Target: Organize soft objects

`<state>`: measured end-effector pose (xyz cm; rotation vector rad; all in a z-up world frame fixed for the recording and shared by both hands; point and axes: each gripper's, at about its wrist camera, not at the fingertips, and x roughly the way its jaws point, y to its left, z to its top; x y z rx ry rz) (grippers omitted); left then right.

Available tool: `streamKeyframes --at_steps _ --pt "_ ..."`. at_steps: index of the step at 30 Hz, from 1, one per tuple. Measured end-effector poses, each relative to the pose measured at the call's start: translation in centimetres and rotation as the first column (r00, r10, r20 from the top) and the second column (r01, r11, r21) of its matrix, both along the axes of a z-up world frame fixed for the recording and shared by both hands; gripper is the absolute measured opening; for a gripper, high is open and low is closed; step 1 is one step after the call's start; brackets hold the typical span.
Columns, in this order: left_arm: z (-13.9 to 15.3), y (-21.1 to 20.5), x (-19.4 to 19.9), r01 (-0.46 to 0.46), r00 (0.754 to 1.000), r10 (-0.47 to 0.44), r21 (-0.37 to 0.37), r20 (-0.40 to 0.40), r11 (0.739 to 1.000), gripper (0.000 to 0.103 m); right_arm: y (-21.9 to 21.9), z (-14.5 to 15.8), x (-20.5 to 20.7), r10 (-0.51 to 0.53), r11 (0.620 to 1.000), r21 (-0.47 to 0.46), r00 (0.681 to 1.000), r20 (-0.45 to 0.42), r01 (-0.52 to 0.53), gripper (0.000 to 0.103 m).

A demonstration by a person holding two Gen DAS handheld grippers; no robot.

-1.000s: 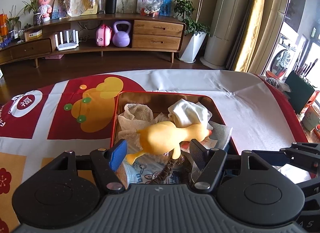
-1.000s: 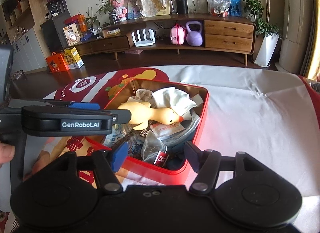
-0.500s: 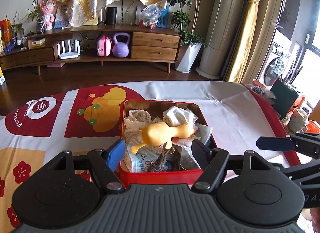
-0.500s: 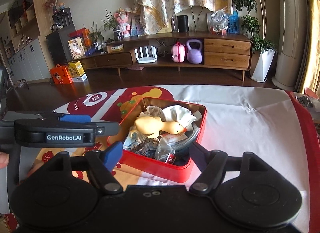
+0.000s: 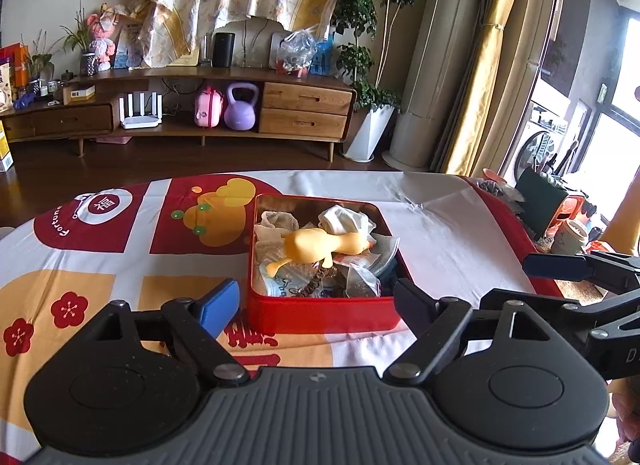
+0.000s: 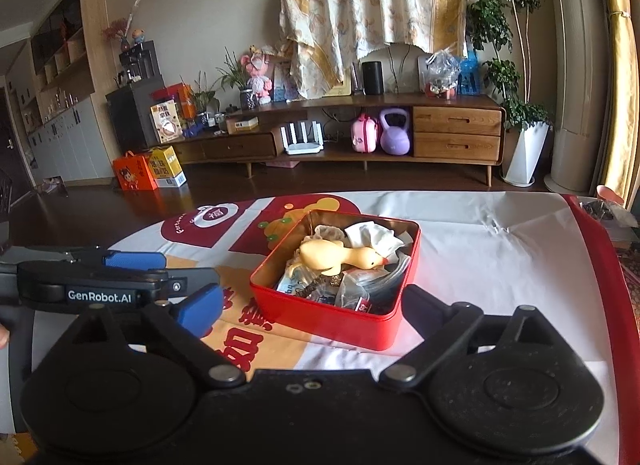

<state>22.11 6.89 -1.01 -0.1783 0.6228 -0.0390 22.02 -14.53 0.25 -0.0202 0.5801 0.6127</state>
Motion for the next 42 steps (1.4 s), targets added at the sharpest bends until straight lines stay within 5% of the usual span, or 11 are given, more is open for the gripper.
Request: streamKeyframes --at_steps 14,28,42 --pt "-1.0 0.1 -4.6 0.002 1.000 -0.002 -0.023 0.000 1.000 0.103 -1.1 -1.2 -3.4 -0.030 0.999 0.034 0.999 0.040 0.028 0.103" --pt "-0.7 -1.9 -8.5 0.039 0.998 -0.040 0.021 0.048 0.999 0.103 -2.3 -2.4 -6.3 -0.050 0.998 0.046 0.996 0.076 0.047 0.103" --pt "-0.5 -2.3 -10.0 0.027 0.998 -0.026 -0.009 0.063 1.000 0.103 -2.7 -2.5 -7.5 -0.050 0.997 0.065 0.995 0.083 0.044 0.103"
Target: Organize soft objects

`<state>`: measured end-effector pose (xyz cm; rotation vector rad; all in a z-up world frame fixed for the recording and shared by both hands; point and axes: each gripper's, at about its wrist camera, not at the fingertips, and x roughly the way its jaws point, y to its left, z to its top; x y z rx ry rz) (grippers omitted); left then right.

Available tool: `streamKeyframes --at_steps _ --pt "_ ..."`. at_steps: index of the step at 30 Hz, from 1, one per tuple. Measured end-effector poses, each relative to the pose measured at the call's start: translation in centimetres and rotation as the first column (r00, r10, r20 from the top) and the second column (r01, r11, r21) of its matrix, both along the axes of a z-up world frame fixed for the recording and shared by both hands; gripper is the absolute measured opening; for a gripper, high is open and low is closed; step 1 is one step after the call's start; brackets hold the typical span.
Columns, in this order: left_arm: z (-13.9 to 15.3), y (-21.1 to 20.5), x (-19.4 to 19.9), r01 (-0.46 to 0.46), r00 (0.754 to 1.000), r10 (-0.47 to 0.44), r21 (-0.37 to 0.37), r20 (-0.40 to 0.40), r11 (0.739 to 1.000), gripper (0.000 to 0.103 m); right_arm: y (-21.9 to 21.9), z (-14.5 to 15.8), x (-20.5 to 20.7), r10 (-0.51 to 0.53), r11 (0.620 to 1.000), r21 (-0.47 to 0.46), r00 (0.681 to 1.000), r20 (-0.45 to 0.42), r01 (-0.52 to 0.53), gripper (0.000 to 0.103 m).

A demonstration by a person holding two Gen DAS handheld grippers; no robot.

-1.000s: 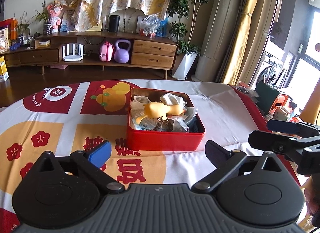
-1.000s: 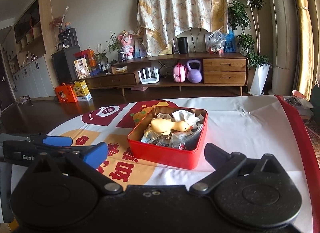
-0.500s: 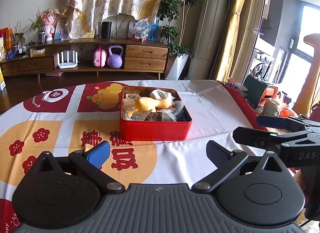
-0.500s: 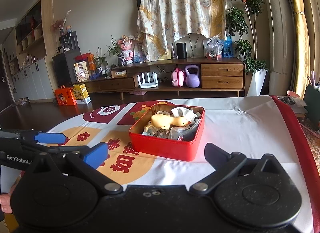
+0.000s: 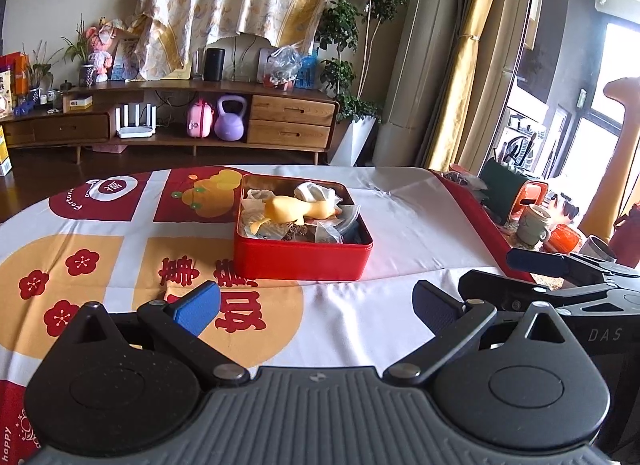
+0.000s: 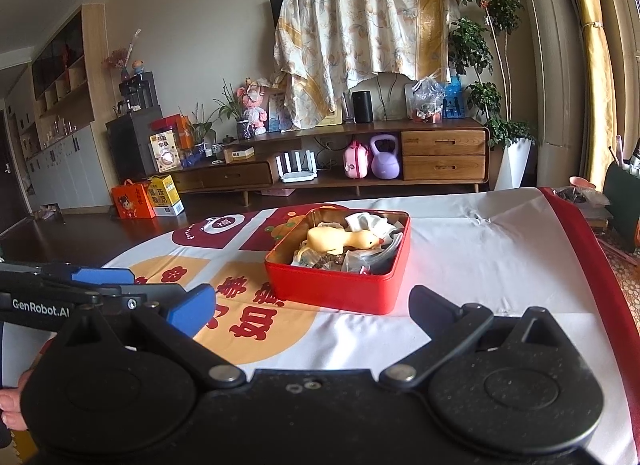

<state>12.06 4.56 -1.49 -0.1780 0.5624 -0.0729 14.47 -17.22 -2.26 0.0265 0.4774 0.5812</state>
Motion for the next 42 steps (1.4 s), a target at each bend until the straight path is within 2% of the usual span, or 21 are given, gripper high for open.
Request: streamKeyframes --at_steps 42 --pt "0.22 -0.02 -1.03 -0.033 0.999 0.033 0.011 0.014 0.999 0.103 0.24 -0.06 -0.89 -0.008 1.000 -0.006 1.000 0.008 0.008 0.103"
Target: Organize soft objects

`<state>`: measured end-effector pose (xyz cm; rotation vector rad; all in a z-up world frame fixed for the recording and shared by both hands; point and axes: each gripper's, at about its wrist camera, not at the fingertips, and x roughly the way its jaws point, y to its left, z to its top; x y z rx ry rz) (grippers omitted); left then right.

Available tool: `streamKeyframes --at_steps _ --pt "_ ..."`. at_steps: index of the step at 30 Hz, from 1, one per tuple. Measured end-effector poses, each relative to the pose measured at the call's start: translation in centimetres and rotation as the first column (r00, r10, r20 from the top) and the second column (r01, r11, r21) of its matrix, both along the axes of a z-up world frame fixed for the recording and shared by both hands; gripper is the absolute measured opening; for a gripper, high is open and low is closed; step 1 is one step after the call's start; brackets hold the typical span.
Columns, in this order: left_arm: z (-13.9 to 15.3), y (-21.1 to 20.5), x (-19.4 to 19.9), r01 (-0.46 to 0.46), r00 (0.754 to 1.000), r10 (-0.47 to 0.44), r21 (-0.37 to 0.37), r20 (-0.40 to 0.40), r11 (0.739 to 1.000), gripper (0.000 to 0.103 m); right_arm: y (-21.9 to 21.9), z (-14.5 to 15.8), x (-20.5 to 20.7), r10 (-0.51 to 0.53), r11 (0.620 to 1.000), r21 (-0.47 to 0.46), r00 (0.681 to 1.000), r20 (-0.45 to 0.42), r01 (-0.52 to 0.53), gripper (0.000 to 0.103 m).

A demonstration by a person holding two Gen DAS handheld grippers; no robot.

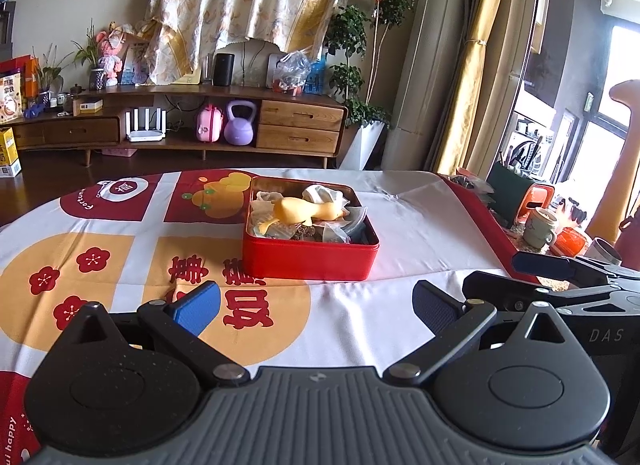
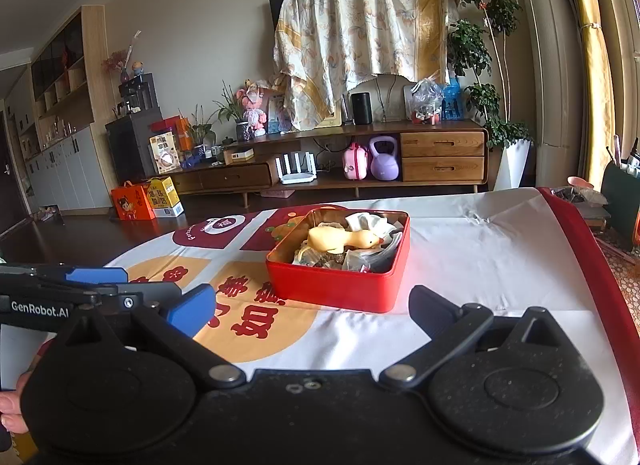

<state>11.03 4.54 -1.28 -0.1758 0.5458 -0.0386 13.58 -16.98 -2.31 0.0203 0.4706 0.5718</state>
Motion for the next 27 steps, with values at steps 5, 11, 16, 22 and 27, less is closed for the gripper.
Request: streamKeyframes --at_steps 5,11,16,22,27 --pt "0.0 -0.3 -0.2 -0.001 1.000 0.001 0.017 0.008 1.000 0.103 -0.2 0.1 -0.1 -0.008 1.000 0.004 1.000 0.000 0.008 0.103" --pt "0.1 -0.4 -0.4 0.009 1.000 -0.009 0.021 0.017 1.000 0.103 -0.2 0.1 -0.1 -0.008 1.000 0.005 1.000 0.001 0.008 0.103" --pt "0.2 -0.6 -0.6 0.007 1.000 -0.008 0.032 0.025 0.999 0.103 -0.2 0.1 -0.2 -0.008 1.000 0.008 1.000 0.001 0.008 0.103" --pt "0.4 -0.8 -1.0 0.011 0.999 -0.013 0.039 0.039 0.999 0.103 -0.2 0.9 -0.3 -0.014 1.000 0.013 1.000 0.009 0.014 0.103" --pt "0.6 -1.1 -1.4 0.013 0.998 -0.016 0.049 0.056 0.999 0.103 -0.2 1.1 -0.4 -0.017 1.000 0.013 1.000 0.011 0.016 0.103"
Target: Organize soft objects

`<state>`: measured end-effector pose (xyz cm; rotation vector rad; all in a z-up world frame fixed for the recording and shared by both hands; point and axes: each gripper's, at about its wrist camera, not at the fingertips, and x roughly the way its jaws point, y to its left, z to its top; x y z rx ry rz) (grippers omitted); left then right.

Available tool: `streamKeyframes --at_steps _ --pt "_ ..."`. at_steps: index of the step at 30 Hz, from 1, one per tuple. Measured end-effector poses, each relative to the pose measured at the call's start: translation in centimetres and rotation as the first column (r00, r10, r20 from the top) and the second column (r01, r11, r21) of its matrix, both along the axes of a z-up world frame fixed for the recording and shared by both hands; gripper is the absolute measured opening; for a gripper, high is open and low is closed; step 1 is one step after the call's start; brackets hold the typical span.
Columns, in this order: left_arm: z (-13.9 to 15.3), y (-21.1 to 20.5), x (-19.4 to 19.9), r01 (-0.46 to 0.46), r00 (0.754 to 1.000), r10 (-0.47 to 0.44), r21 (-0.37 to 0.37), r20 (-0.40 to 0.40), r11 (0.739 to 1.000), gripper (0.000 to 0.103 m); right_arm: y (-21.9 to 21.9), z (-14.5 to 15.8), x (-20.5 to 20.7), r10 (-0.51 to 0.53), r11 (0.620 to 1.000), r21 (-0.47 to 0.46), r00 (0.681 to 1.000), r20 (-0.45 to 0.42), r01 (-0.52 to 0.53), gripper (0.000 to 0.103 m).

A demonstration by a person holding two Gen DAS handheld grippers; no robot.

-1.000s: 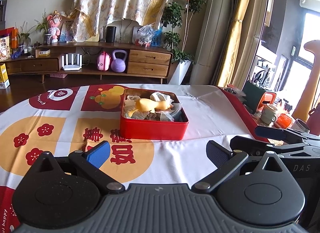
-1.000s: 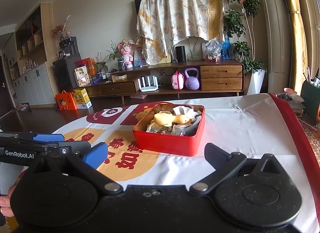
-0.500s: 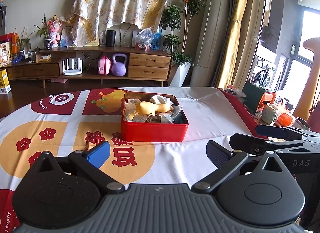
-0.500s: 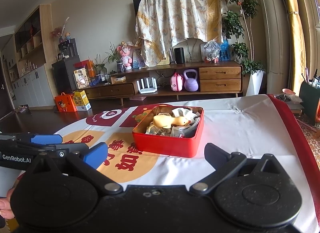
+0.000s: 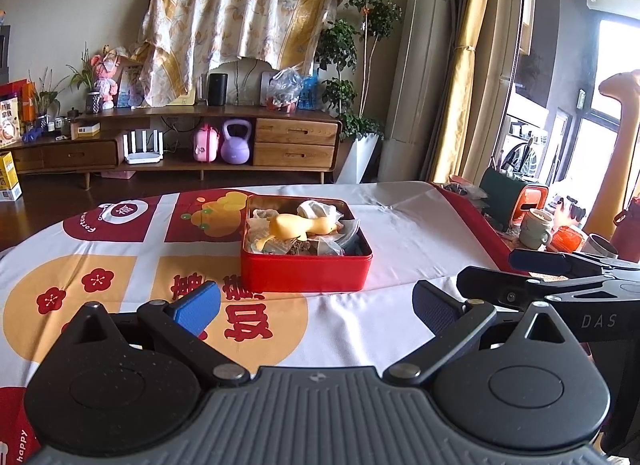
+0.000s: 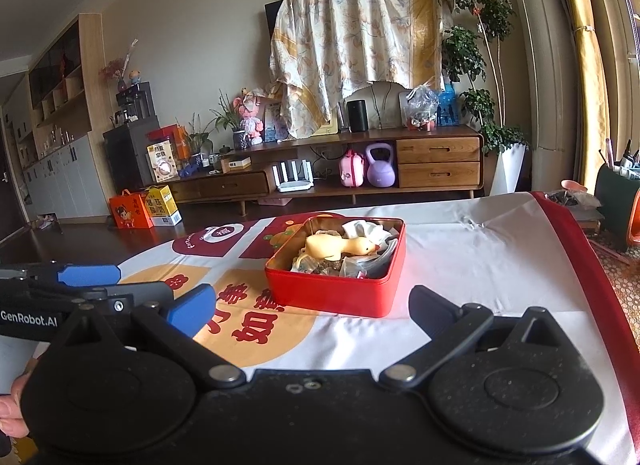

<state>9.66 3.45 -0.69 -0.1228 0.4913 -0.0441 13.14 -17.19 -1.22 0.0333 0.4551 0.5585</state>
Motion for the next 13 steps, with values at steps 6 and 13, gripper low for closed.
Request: streamKeyframes --at_steps 6,13 --pt "0.12 -0.11 -0.28 -0.004 1.000 0.004 0.007 0.012 1.000 0.103 -0.03 -0.09 0.02 0.000 1.000 0.002 1.000 -0.002 0.000 0.103" --pt "0.16 -0.08 -0.23 -0.003 1.000 0.003 0.004 0.009 1.000 0.103 -0.11 -0.01 -0.10 -0.001 1.000 0.000 1.000 -0.006 0.001 0.103"
